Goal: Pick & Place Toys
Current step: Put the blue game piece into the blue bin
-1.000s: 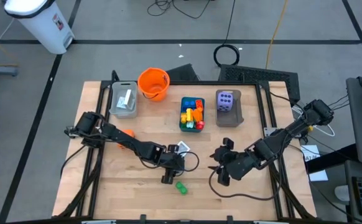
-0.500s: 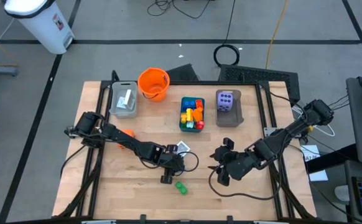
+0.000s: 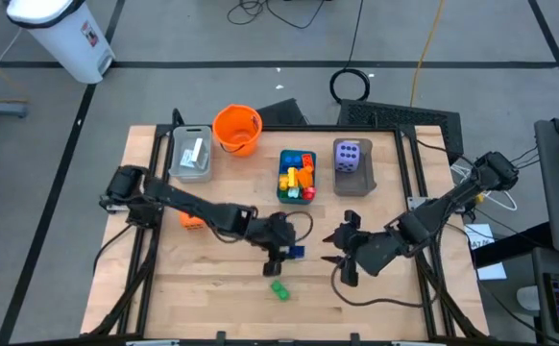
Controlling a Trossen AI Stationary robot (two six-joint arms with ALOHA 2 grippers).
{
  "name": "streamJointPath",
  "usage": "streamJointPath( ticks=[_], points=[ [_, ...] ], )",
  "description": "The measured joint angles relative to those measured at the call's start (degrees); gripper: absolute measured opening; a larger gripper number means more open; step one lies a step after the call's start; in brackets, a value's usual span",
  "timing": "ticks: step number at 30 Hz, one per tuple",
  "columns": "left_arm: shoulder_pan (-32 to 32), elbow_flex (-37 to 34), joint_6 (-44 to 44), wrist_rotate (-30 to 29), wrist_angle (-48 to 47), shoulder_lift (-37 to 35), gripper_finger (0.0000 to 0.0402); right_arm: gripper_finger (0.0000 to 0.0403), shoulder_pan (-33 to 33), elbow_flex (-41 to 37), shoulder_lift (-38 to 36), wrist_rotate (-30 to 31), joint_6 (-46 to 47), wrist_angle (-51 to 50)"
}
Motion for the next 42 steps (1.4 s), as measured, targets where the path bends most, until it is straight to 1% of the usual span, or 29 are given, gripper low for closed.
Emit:
streamJointPath(
  ticks=[2, 6, 8, 11, 13, 18, 24, 28, 31, 33, 39, 42],
  points=[
    [1.04, 2.53, 0.35, 1.89, -0.88, -1.26, 0.0149, 0.0210, -0.65, 0.00, -1.30, 0.00, -3.48, 2.96],
    [2.44, 9.03, 1.58, 2.22, -6.25, -1.31, 0.0149, 0.0210, -3.06, 0.00, -3.49, -0.04, -7.95, 10.87],
    [2.75, 11.56, 3.35, 2.06, -6.88, -1.26, 0.0150, 0.0210, -4.74, 0.02, -3.96, -0.43, -10.28, 14.54],
    [3.29, 14.02, 3.79, 1.86, -7.13, -1.35, 0.0161, 0.0210, -7.63, 0.02, -4.17, -3.07, -13.31, 15.91],
    [3.75, 15.23, 3.58, 2.20, -7.71, -1.26, 0.0163, 0.0210, -9.32, 0.02, -4.16, -5.48, -13.48, 15.48],
    [4.83, 16.75, 2.86, 2.57, -7.41, -1.31, 0.0150, 0.0210, -11.98, 0.02, -3.75, -10.90, -12.45, 12.63],
    [6.24, 16.79, 0.65, 5.48, -7.58, -1.26, 0.0151, 0.0210, -11.85, 0.00, -4.09, -10.91, -11.40, 7.03],
    [6.39, 16.79, 0.77, 5.50, -7.68, -1.20, 0.0159, 0.0210, -11.83, 0.02, -4.08, -10.82, -10.81, 5.10],
    [6.46, 16.79, 0.80, 5.55, -7.69, -1.20, 0.0155, 0.0210, -11.85, 0.02, -4.09, -10.59, -10.92, 4.36],
    [6.50, 16.79, 0.82, 5.53, -7.71, -1.20, 0.0150, 0.0210, -11.91, 0.02, -4.09, -9.30, -10.98, 3.65],
    [6.47, 16.82, 1.13, 5.32, -7.29, -1.26, 0.0156, 0.0210, -11.90, -0.02, -4.05, -9.05, -11.10, -1.03],
    [6.50, 16.83, 1.11, 5.09, -7.25, -1.26, 0.0157, 0.0210, -11.91, -0.02, -4.01, -9.03, -10.89, -1.27]
  ],
)
